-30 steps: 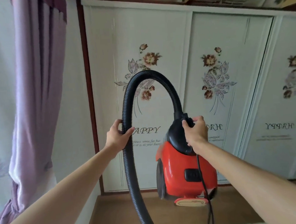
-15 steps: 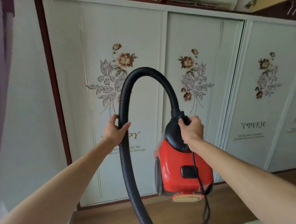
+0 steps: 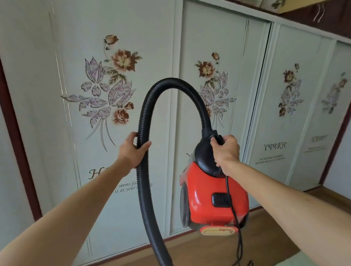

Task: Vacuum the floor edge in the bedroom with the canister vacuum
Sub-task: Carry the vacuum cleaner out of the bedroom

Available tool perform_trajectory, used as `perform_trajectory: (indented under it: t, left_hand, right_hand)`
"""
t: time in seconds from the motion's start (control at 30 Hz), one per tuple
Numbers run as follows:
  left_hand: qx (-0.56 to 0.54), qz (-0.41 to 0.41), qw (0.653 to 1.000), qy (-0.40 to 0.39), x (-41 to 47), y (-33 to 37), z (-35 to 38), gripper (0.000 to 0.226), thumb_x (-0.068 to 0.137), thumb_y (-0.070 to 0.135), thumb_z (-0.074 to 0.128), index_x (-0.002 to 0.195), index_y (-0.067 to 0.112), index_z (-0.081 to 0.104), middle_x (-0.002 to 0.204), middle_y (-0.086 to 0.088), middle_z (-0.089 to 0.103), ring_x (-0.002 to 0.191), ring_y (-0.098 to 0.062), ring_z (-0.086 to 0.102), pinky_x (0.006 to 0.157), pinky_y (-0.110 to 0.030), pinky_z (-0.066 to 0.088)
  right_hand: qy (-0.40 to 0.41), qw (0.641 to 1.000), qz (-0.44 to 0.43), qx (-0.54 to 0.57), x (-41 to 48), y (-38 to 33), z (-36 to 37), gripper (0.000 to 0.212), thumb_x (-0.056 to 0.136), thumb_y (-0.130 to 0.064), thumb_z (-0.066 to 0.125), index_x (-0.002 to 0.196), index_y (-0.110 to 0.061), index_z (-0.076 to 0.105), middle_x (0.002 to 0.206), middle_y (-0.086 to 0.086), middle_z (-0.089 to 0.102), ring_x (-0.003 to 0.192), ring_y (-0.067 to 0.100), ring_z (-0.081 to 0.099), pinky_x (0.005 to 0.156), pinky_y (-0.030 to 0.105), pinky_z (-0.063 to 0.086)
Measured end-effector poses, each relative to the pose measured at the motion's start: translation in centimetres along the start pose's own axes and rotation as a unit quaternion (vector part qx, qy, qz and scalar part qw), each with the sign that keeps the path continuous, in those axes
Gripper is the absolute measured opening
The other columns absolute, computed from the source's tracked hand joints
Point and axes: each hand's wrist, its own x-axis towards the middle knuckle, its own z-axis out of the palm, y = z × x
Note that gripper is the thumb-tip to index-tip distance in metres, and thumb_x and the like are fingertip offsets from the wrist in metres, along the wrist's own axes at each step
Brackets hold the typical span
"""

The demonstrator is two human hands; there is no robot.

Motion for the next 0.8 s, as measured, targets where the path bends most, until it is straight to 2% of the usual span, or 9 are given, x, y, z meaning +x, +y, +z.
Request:
perform_trajectory:
  t: [0.1, 0.23, 0.47, 0.67, 0.8]
  left_hand:
    - [0.006, 0.012, 1.000, -0.014, 3.9, -0.8, 0.3, 0.049, 0.095, 0.040, 0.064, 0.137, 0.024, 0.044, 0.081, -0.008, 0.063, 0.068, -0.020, 0.060, 0.054, -0.028, 0.049]
    - [0.008, 0.029, 0.999, -0.039, 8.5, -1.6, 0.9, 0.047, 0.095, 0.038, 0.065, 0.134, 0.022, 0.045, 0.080, -0.005, 0.063, 0.070, -0.020, 0.061, 0.069, -0.036, 0.057]
    - [-0.007, 0.047, 0.996, -0.074, 14.3, -2.3, 3.2, 0.043, 0.094, 0.037, 0.066, 0.131, 0.023, 0.048, 0.076, -0.001, 0.060, 0.068, -0.018, 0.060, 0.065, -0.032, 0.054]
    - [-0.017, 0.046, 0.994, -0.101, 18.4, -3.0, 6.9, 0.038, 0.097, 0.037, 0.063, 0.128, 0.026, 0.046, 0.078, -0.004, 0.060, 0.068, -0.019, 0.059, 0.052, -0.028, 0.050]
    - [-0.010, 0.044, 0.991, -0.125, 21.3, -3.5, 10.6, 0.039, 0.097, 0.038, 0.063, 0.130, 0.027, 0.046, 0.074, -0.007, 0.057, 0.065, -0.020, 0.054, 0.057, -0.031, 0.054]
  right_hand:
    - [0.014, 1.000, 0.007, -0.003, 2.4, 0.1, 2.5, 0.027, 0.094, -0.040, 0.063, 0.095, -0.015, 0.053, 0.086, 0.014, 0.065, 0.062, 0.032, 0.063, 0.046, 0.033, 0.051]
    - [0.031, 0.999, 0.009, -0.001, 4.9, 0.4, 5.0, 0.027, 0.094, -0.039, 0.063, 0.088, -0.015, 0.055, 0.082, 0.015, 0.064, 0.062, 0.031, 0.062, 0.043, 0.028, 0.045]
    - [0.053, 0.998, 0.036, 0.006, 9.3, 1.0, 6.9, 0.032, 0.095, -0.037, 0.063, 0.094, -0.005, 0.060, 0.081, 0.014, 0.061, 0.055, 0.027, 0.055, 0.035, 0.022, 0.041]
    - [0.075, 0.996, 0.036, -0.015, 14.1, 2.6, 8.0, 0.034, 0.095, -0.038, 0.062, 0.096, -0.005, 0.061, 0.081, 0.016, 0.064, 0.052, 0.028, 0.058, 0.040, 0.026, 0.045]
    - [0.088, 0.995, 0.040, -0.016, 17.8, 4.6, 8.5, 0.036, 0.095, -0.039, 0.061, 0.098, -0.004, 0.061, 0.083, 0.016, 0.065, 0.055, 0.028, 0.059, 0.040, 0.026, 0.046]
